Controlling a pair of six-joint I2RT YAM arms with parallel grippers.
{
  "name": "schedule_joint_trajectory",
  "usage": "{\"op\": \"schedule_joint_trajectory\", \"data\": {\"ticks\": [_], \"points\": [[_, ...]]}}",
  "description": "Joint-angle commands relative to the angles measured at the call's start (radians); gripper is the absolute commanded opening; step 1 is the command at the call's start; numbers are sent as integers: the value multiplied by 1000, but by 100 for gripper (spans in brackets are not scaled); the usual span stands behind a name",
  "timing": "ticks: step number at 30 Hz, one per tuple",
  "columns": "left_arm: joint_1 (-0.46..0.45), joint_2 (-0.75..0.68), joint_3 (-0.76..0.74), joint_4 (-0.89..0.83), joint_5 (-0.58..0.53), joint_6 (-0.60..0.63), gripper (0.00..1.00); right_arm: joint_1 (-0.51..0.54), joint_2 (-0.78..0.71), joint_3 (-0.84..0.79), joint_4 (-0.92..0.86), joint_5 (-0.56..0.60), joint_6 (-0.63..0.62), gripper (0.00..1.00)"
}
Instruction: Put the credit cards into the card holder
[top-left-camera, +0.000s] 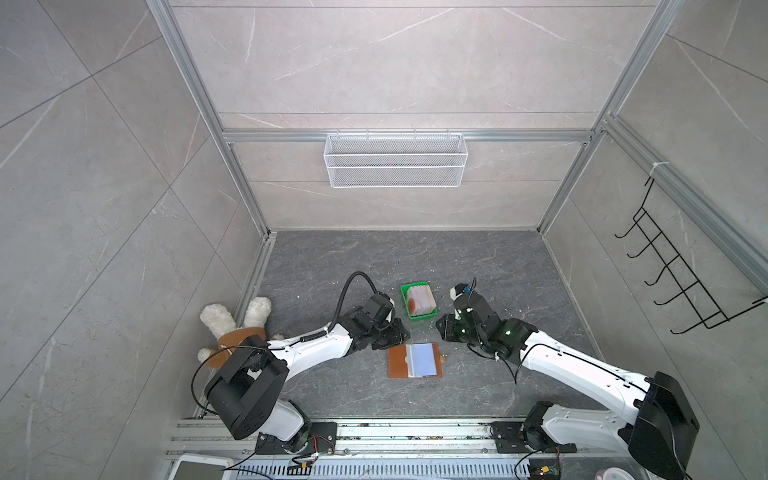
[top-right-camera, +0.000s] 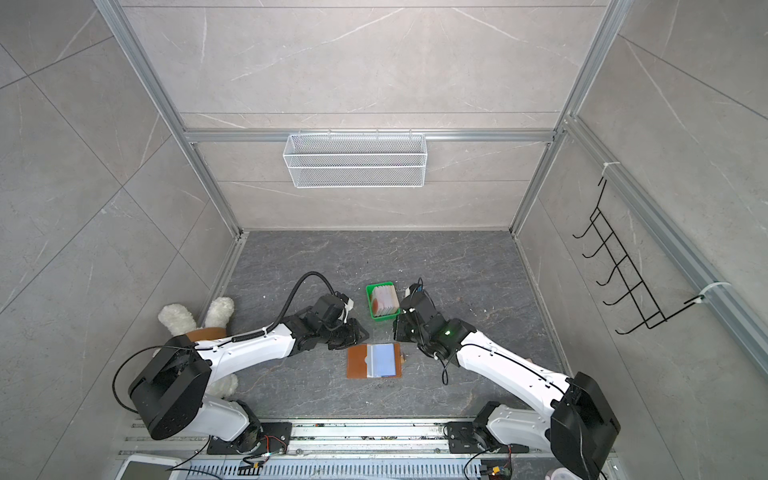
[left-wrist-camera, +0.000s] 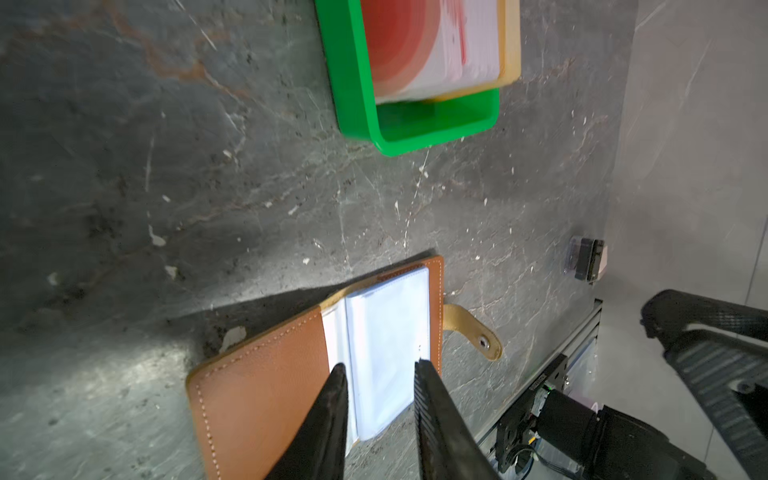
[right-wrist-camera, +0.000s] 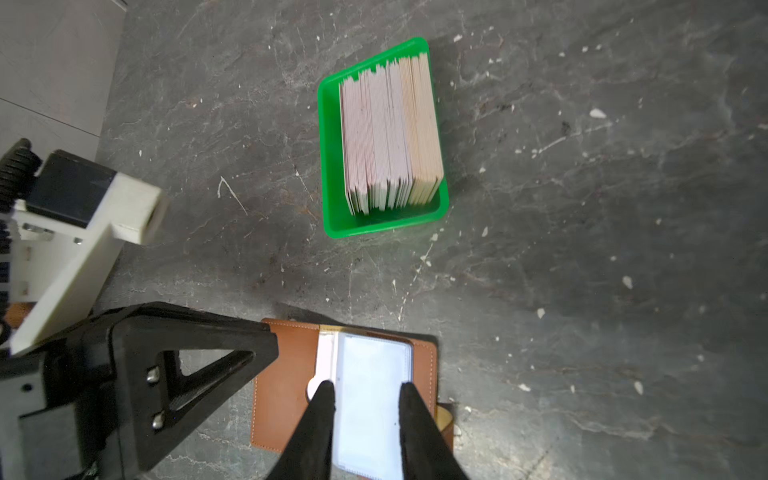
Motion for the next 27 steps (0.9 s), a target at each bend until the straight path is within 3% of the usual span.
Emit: {"op": "schedule_joint_trajectory", "data": {"ticks": [1, 6, 12, 27], "points": [[51, 37, 65, -14, 51, 39, 31, -90, 63, 58, -53, -92, -120, 30], [108, 108, 135, -17, 61, 56, 31, -207, 213, 130, 2, -221, -175, 29], [149, 209, 232, -20, 66, 75, 32, -257, 339, 188, 30, -260, -204, 28], [183, 438, 418, -25, 120, 84, 29, -315, 384, 200, 67, -333, -207, 28]]}}
